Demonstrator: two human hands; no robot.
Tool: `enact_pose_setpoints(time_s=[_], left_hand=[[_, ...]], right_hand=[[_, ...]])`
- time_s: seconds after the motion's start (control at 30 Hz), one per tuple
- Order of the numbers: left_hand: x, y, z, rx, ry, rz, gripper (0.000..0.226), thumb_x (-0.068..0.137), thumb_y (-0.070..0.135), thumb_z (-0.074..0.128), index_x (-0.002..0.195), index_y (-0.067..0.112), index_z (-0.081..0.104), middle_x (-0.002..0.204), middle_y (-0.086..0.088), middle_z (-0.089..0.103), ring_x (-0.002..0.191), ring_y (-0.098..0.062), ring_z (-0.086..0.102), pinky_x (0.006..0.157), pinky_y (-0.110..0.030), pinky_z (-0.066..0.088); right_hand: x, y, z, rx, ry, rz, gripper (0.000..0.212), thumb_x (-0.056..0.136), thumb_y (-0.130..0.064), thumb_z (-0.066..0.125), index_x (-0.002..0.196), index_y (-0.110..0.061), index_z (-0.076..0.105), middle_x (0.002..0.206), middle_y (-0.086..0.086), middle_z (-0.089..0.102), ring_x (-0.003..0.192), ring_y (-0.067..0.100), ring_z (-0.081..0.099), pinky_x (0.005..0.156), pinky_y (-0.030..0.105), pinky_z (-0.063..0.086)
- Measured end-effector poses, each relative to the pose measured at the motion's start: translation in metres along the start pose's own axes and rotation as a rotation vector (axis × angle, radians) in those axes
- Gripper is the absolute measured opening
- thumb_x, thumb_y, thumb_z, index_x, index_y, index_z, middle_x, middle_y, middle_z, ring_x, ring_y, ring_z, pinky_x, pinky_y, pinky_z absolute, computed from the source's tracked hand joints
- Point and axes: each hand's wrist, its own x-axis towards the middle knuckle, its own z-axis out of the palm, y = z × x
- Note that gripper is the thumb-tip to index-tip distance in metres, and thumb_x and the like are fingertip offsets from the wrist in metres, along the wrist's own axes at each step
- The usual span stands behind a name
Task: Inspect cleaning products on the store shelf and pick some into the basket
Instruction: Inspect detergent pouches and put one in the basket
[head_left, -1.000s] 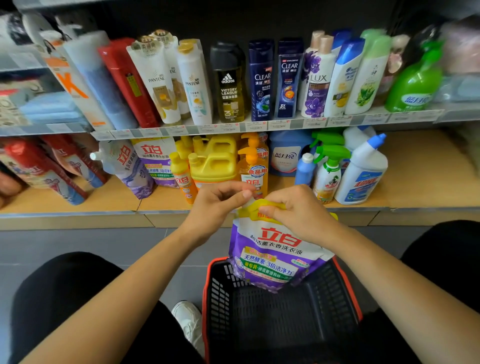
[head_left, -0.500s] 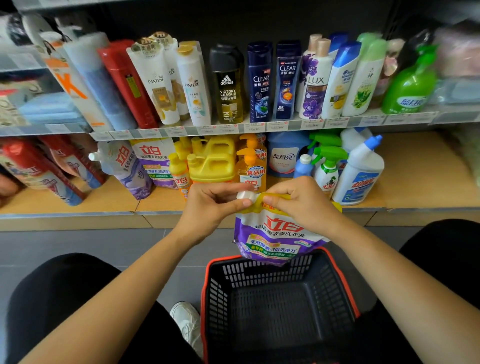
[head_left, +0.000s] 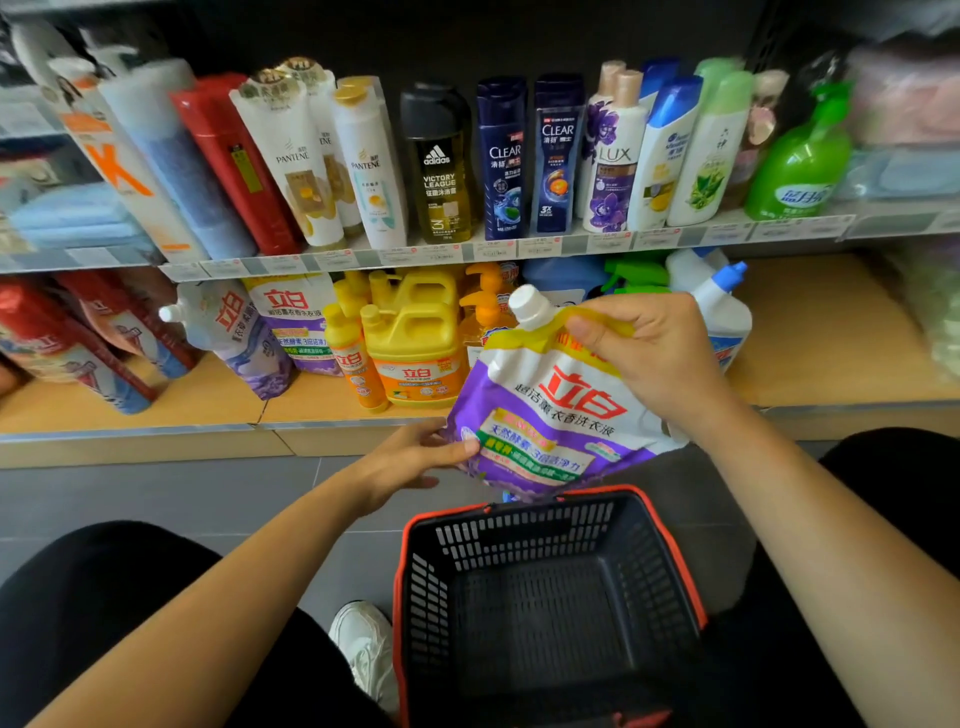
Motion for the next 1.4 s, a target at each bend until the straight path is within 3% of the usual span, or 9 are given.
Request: enact_pose_setpoints(time_s=[0.1, 0.27, 0.37, 0.53, 0.8, 0.93, 1.03, 1.17, 1.4], left_hand=[[0.011, -0.010, 0.009, -0.169, 0.049, 0.055, 0.033, 0.089, 0.023, 0.076, 0.118, 0.015, 0.061, 0.113, -0.005, 0.076, 0.100, -0.017, 0.073, 0.088, -0.032, 0.058], [0.019, -0.009, 0.011, -0.332, 0.225, 0.137, 0.004, 0.094, 0.012, 0.067, 0.097, 0.010, 0.067, 0.093, -0.011, 0.077, 0.085, -0.022, 0.072, 0.074, -0.028, 0.063], [0.021, -0.005, 0.007, -0.230, 0.369, 0.194, 0.019, 0.093, 0.016, 0.071, 0.089, -0.002, 0.066, 0.083, -0.012, 0.075, 0.077, -0.021, 0.067, 0.065, -0.027, 0.057], [0.013, 0.014, -0.005, -0.131, 0.504, 0.404, 0.042, 0.090, 0.017, 0.075, 0.077, -0.019, 0.058, 0.064, -0.019, 0.058, 0.064, -0.013, 0.052, 0.063, -0.031, 0.046], [-0.031, 0.068, -0.008, -0.047, 0.531, 0.708, 0.008, 0.087, 0.031, 0.074, 0.081, 0.034, 0.079, 0.082, 0.005, 0.079, 0.079, -0.011, 0.077, 0.059, -0.019, 0.057], [-0.042, 0.087, 0.004, 0.112, 0.507, 0.810, 0.010, 0.088, 0.026, 0.075, 0.090, 0.036, 0.077, 0.084, 0.016, 0.078, 0.077, -0.006, 0.075, 0.060, -0.017, 0.056], [-0.048, 0.090, 0.013, 0.172, 0.483, 0.837, 0.013, 0.087, 0.025, 0.076, 0.090, 0.037, 0.076, 0.084, 0.019, 0.077, 0.075, -0.005, 0.074, 0.062, -0.019, 0.057], [-0.053, 0.088, 0.018, 0.089, 0.404, 0.814, 0.009, 0.088, 0.023, 0.076, 0.091, 0.030, 0.080, 0.084, 0.010, 0.079, 0.074, -0.012, 0.076, 0.059, -0.020, 0.057], [-0.058, 0.082, 0.001, 0.075, 0.472, 0.914, 0.005, 0.091, 0.027, 0.075, 0.093, 0.025, 0.079, 0.091, 0.004, 0.078, 0.067, -0.011, 0.064, 0.055, -0.028, 0.051]], right_hand=[[0.002, -0.003, -0.002, 0.010, 0.049, 0.006, 0.024, 0.093, -0.008, 0.066, 0.094, -0.032, 0.071, 0.075, -0.030, 0.070, 0.072, -0.011, 0.063, 0.066, 0.007, 0.047], [0.008, 0.019, -0.021, -0.023, 0.239, 0.168, 0.014, 0.095, -0.019, 0.068, 0.084, -0.020, 0.077, 0.067, -0.003, 0.070, 0.062, -0.001, 0.057, 0.057, 0.019, 0.049], [0.009, 0.043, -0.029, -0.057, 0.322, 0.300, 0.026, 0.094, -0.026, 0.069, 0.085, -0.003, 0.075, 0.074, 0.020, 0.069, 0.064, 0.010, 0.059, 0.060, 0.029, 0.051], [0.007, 0.082, -0.029, 0.013, 0.472, 0.455, 0.028, 0.093, -0.023, 0.070, 0.089, 0.004, 0.074, 0.074, 0.006, 0.058, 0.072, 0.013, 0.051, 0.069, 0.030, 0.048], [0.001, 0.096, -0.019, -0.012, 0.550, 0.569, 0.033, 0.089, -0.011, 0.073, 0.121, -0.003, 0.068, 0.105, 0.011, 0.073, 0.099, 0.023, 0.068, 0.098, 0.046, 0.054], [-0.003, 0.051, 0.008, -0.148, 0.189, 0.262, 0.040, 0.084, -0.019, 0.079, 0.123, -0.017, 0.069, 0.117, -0.006, 0.069, 0.108, 0.005, 0.063, 0.092, 0.017, 0.051], [-0.012, 0.030, 0.039, -0.048, -0.127, 0.209, 0.034, 0.089, -0.015, 0.074, 0.123, -0.016, 0.069, 0.120, -0.001, 0.070, 0.112, 0.009, 0.065, 0.097, 0.026, 0.052], [-0.018, 0.025, 0.057, 0.117, -0.132, 0.246, 0.016, 0.096, -0.006, 0.062, 0.105, -0.015, 0.072, 0.097, 0.006, 0.077, 0.087, 0.018, 0.073, 0.078, 0.037, 0.059], [-0.012, 0.026, 0.027, 0.212, -0.186, 0.269, 0.030, 0.095, -0.001, 0.061, 0.094, -0.027, 0.075, 0.085, -0.008, 0.078, 0.079, 0.005, 0.072, 0.070, 0.017, 0.055]])
